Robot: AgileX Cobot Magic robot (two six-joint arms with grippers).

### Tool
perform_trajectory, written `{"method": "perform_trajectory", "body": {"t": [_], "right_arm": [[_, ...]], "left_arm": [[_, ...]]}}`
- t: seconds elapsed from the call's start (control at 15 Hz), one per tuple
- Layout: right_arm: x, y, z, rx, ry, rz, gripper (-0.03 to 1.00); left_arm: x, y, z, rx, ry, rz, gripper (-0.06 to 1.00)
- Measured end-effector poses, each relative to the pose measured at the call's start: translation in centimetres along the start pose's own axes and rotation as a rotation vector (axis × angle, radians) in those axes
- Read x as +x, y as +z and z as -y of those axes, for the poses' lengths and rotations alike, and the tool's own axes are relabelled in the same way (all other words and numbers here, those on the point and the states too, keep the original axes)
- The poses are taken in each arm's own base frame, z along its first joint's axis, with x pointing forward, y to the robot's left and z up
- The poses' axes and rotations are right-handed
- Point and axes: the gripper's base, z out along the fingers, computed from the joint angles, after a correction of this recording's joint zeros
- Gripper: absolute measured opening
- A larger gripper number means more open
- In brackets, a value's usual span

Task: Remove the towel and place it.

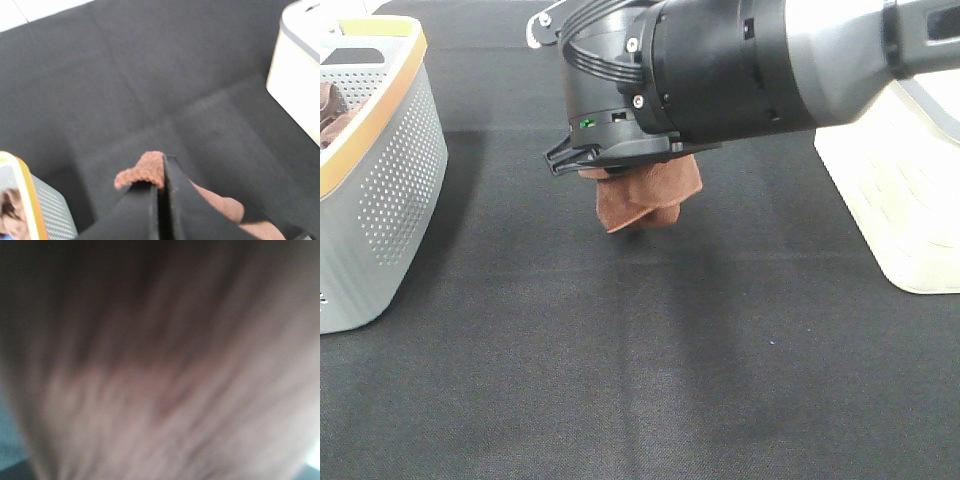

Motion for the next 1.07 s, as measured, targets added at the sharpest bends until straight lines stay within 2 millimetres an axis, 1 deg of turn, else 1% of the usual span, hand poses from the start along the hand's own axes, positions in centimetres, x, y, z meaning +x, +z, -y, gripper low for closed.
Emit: {"method": "perform_trajectory", "body": {"t": [0.13, 0.2, 0.27, 0.33, 0.47, 0.53, 0.8, 0.93, 1.0, 1.07], "right_arm": [[0.0, 0.0, 0.0, -0.003, -0.031, -0.005, 0.48], [0.1, 0.0, -0.1, -0.006, -0.046, -0.008, 0.45], [0.1, 0.0, -0.1, -0.016, -0.054, -0.011, 0.35], [0.1, 0.0, -0.1, -0.016, -0.054, -0.011, 0.35], [0.1, 0.0, -0.3, -0.037, -0.073, -0.005, 0.08], [0.0, 0.0, -0.4, -0.047, -0.087, -0.002, 0.0], [0.0, -0.3, -0.4, -0.07, -0.19, -0.009, 0.0], [-1.2, -2.3, 1.5, -0.101, -0.234, 0.008, 0.0], [-1.8, -2.9, 2.8, -0.105, -0.232, 0.016, 0.0], [-2.3, -3.1, 4.6, -0.102, -0.203, 0.011, 0.0]], "left_arm": [[-0.2, 0.0, -0.3, -0.03, 0.021, 0.021, 0.0], [-0.2, 0.0, -0.4, -0.048, 0.04, 0.024, 0.0], [-0.2, 0.1, -0.6, -0.068, 0.059, 0.026, 0.0], [-0.2, 0.1, -0.6, -0.068, 0.059, 0.026, 0.0], [-0.2, 0.3, -0.6, -0.076, 0.069, 0.025, 0.0], [-0.2, 0.5, -0.5, -0.078, 0.071, 0.022, 0.0], [0.1, 1.7, -0.3, -0.086, 0.094, 0.002, 0.0], [0.4, 2.9, -0.2, -0.109, 0.146, -0.019, 0.0], [0.6, 3.6, -0.4, -0.116, 0.15, -0.033, 0.0], [0.9, 4.3, -0.9, -0.128, 0.145, -0.048, 0.0]]}}
